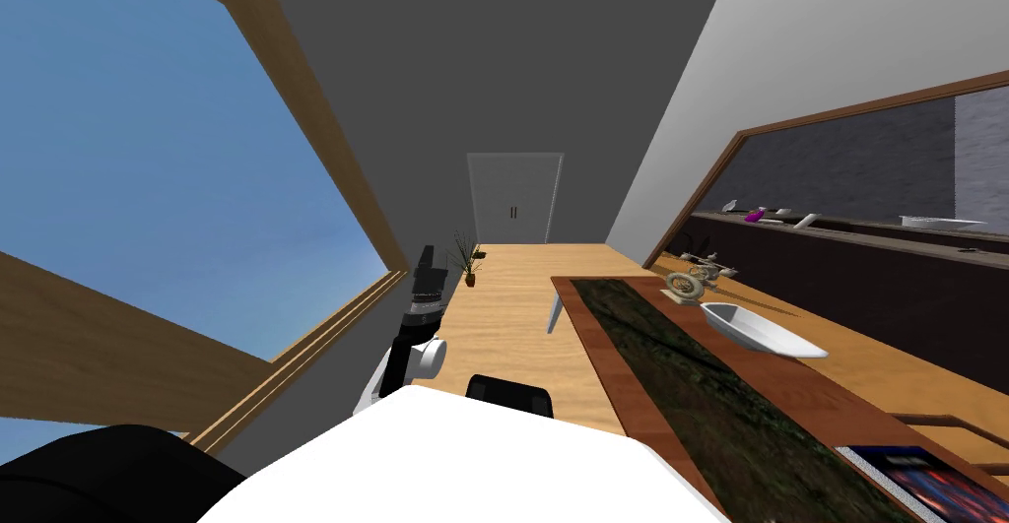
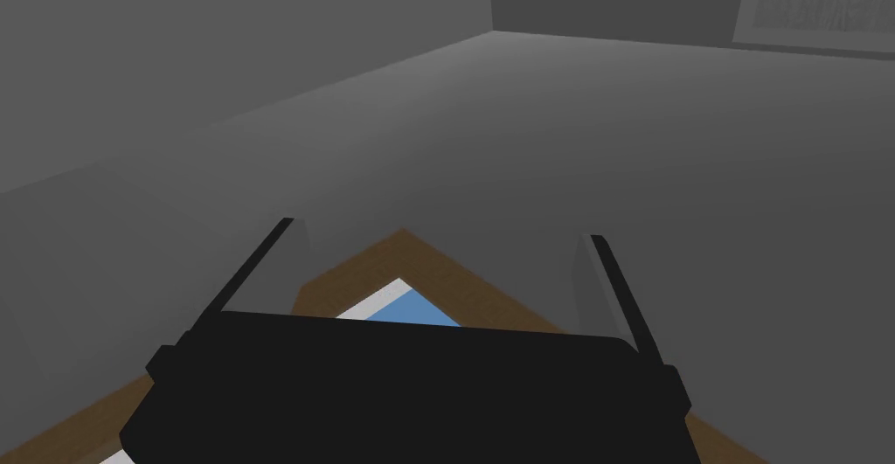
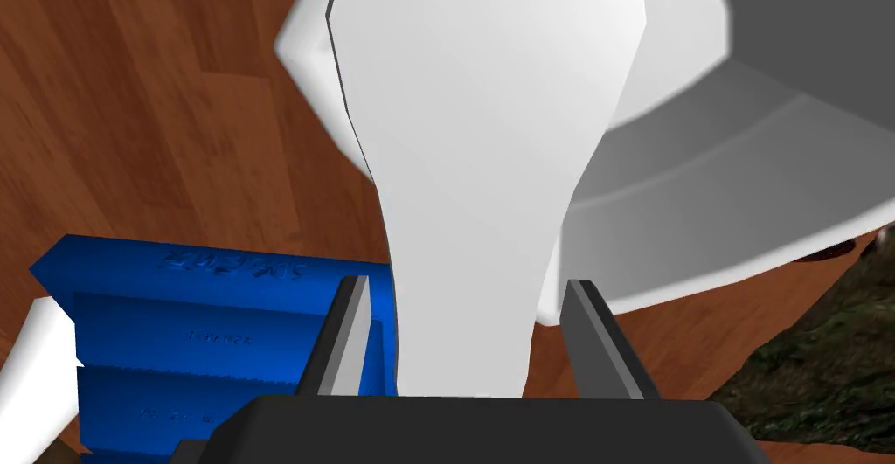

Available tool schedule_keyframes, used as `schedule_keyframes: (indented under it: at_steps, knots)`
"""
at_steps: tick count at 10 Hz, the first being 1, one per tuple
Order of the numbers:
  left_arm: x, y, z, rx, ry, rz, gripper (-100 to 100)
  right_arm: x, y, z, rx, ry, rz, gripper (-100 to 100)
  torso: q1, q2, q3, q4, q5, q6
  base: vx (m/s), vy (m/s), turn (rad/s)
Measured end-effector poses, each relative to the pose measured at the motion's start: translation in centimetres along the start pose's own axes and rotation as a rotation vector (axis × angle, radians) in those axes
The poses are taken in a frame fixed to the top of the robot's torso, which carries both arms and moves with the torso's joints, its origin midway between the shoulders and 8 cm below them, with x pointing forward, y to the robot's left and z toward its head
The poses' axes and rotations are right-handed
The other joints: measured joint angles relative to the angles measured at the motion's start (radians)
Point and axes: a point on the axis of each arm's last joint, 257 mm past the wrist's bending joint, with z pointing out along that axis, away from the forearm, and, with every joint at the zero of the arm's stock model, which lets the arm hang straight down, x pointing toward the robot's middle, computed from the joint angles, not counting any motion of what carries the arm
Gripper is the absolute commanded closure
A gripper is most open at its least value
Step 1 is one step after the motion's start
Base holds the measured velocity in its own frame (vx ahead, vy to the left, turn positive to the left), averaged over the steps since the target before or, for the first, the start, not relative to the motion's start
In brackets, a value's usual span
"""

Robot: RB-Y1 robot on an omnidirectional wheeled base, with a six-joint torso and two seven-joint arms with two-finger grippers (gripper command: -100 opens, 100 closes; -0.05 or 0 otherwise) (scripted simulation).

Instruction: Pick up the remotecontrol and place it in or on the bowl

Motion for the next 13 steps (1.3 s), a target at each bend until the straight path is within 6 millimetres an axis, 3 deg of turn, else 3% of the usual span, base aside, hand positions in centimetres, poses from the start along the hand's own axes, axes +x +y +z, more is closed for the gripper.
schedule_keyframes:
  at_steps: [3,6,7,11,12,13]
  knots:
    - [0.0,0.0,0.0,0.0,0.0,0.0,0,0.1,2.1,-0.7,-0.04,0.027,0.034,100,0.001,0.003,0.001,0.0,0.001,0.001,0.066,0.065,0.0]
    - [0.0,0.0,0.0,0.0,0.0,0.0,0,0.9,2.7,-1.2,-0.045,0.06,0.062,100,-0.002,0.008,0.003,-0.001,0.0,0.003,0.006,0.022,-0.019]
    - [0.0,0.0,0.0,0.0,0.0,0.0,0,1.0,2.7,-1.2,-0.046,0.062,0.067,-100,-0.003,0.008,0.003,-0.001,0.0,0.003,0.0,0.0,0.0]
    - [0.0,0.0,0.0,0.0,0.0,0.0,0,1.0,2.7,-1.2,-0.046,0.061,0.067,-100,-0.004,0.008,0.003,-0.001,0.0,0.003,0.0,0.0,0.0]
    - [0.0,0.0,0.0,0.0,0.0,0.0,0,1.0,2.7,-1.2,-0.046,0.061,0.067,0,-0.004,0.008,0.003,-0.001,0.0,0.003,0.0,0.0,0.0]
    - [0.0,0.0,0.0,0.0,0.0,0.0,0,1.0,2.7,-1.2,-0.046,0.061,0.067,-100,-0.004,0.008,0.003,-0.001,0.0,0.003,-0.017,0.016,0.014]
